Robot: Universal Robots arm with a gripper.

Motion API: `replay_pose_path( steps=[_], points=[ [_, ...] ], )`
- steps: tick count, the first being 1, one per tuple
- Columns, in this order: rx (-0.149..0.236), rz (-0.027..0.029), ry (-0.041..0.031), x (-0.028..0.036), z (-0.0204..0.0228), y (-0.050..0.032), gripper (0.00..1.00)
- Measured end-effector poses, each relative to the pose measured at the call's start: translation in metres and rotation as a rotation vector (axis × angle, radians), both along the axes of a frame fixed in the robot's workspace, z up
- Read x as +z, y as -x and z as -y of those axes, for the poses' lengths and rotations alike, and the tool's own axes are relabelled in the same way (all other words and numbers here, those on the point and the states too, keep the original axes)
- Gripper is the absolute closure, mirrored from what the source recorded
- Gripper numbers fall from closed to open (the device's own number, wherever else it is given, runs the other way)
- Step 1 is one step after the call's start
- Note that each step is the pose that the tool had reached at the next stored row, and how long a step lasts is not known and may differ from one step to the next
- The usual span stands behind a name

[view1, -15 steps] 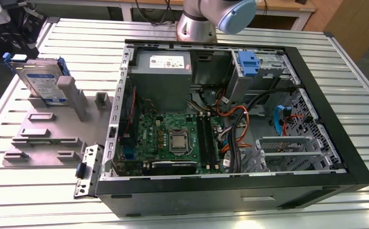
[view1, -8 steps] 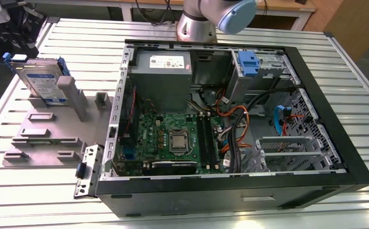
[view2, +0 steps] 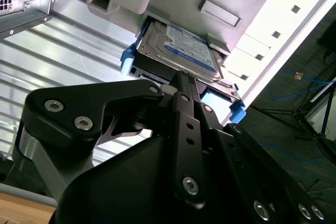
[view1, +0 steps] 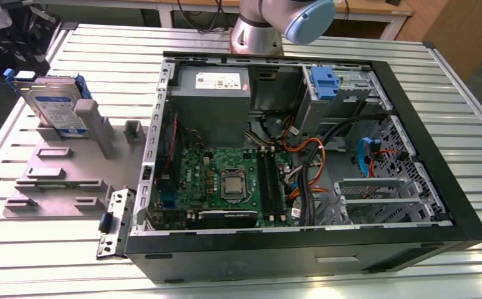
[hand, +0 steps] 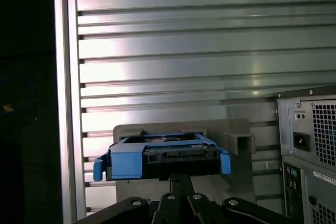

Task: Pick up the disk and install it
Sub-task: 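Pick up the disk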

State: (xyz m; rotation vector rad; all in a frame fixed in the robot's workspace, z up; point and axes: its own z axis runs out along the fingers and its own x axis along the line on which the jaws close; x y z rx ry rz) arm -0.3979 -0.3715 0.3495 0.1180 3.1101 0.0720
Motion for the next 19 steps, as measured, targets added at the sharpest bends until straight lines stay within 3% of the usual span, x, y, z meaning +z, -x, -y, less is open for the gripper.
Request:
replay_pose_path(
  steps=[19],
  points=[
    [0.001,0.0005,-0.0002,0.0021,0.0,0.0,0.89]
  ],
)
